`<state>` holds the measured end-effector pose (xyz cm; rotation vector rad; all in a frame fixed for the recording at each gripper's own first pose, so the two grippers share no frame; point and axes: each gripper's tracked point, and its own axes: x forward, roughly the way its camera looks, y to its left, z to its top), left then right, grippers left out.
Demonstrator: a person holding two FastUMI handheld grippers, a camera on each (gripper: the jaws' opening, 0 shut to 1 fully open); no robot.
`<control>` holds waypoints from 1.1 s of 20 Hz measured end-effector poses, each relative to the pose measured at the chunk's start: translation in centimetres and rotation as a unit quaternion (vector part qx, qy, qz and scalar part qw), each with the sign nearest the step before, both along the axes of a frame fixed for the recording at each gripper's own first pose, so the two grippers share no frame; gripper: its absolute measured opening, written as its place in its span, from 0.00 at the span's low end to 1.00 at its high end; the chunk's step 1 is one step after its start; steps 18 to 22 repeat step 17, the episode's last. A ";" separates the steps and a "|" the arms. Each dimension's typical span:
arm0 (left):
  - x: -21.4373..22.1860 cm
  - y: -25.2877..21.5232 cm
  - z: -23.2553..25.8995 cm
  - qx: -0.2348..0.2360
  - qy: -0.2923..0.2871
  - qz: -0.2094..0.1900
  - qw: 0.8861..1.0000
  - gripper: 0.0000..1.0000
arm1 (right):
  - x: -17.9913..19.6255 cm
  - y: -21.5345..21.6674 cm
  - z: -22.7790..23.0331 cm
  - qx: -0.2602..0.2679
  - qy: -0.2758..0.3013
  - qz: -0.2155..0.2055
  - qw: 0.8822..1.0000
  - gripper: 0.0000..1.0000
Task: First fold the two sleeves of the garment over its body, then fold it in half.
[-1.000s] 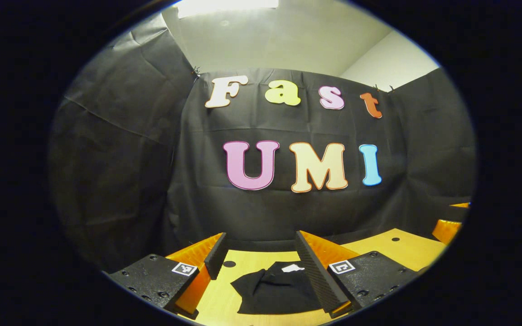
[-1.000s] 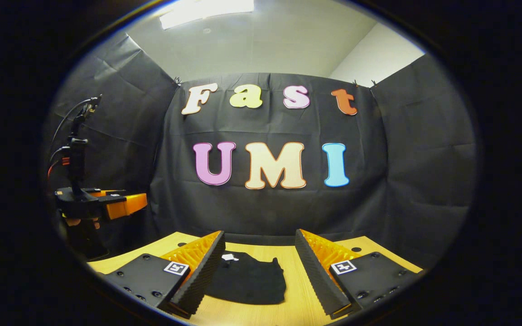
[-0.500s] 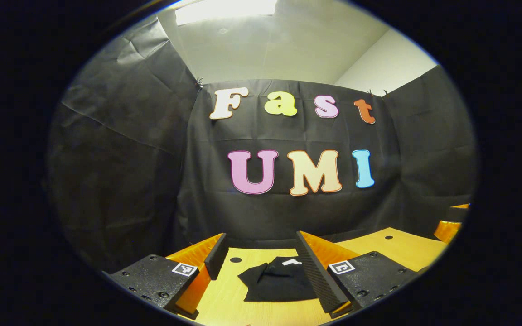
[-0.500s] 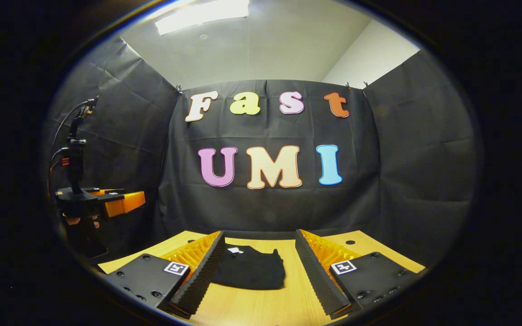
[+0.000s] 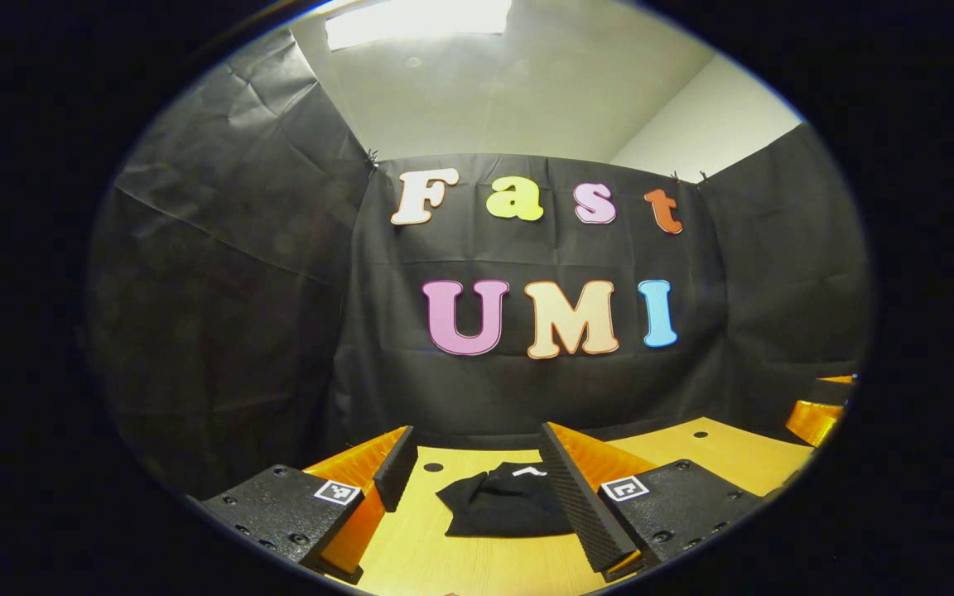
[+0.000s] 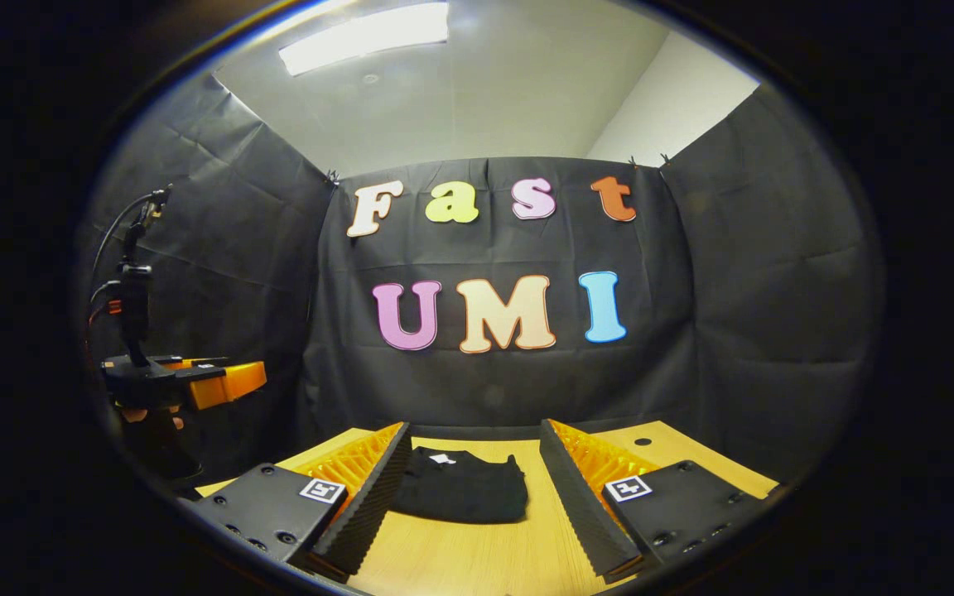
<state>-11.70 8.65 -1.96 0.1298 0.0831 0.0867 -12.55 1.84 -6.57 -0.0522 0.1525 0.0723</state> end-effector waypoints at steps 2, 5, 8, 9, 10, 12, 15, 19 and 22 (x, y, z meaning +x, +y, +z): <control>-0.4 -0.3 0.2 -0.001 -0.003 -0.001 1.000 0.89 | -0.4 0.2 0.1 -0.001 -0.001 0.004 1.000 0.97; -0.9 -0.5 0.6 -0.004 -0.005 -0.001 1.000 0.90 | -0.7 0.2 0.4 -0.003 -0.004 0.005 1.000 0.98; -1.2 -0.5 0.7 -0.002 -0.006 -0.001 1.000 0.89 | -1.0 0.2 0.5 -0.003 -0.005 0.005 1.000 0.98; -1.2 -0.6 0.8 -0.002 -0.006 -0.002 1.000 0.89 | -1.0 0.1 0.5 -0.002 -0.005 0.004 1.000 0.98; -1.3 -0.6 1.0 -0.001 -0.008 -0.001 1.000 0.89 | -1.0 0.1 0.5 -0.003 -0.005 0.004 1.000 0.98; -1.3 -0.5 1.0 0.004 -0.009 -0.001 1.000 0.89 | -1.1 0.0 0.5 -0.003 -0.006 0.003 1.000 0.98; -1.2 -0.6 1.2 0.006 -0.009 -0.003 1.000 0.89 | -1.0 0.0 0.4 -0.004 -0.007 0.003 1.000 0.98; -1.1 -0.7 1.0 0.006 -0.008 -0.005 1.000 0.89 | -0.9 -0.1 0.5 -0.007 -0.012 0.000 1.000 0.98; -1.1 -0.7 1.0 0.006 -0.008 -0.005 1.000 0.89 | -0.9 -0.1 0.5 -0.007 -0.012 0.000 1.000 0.98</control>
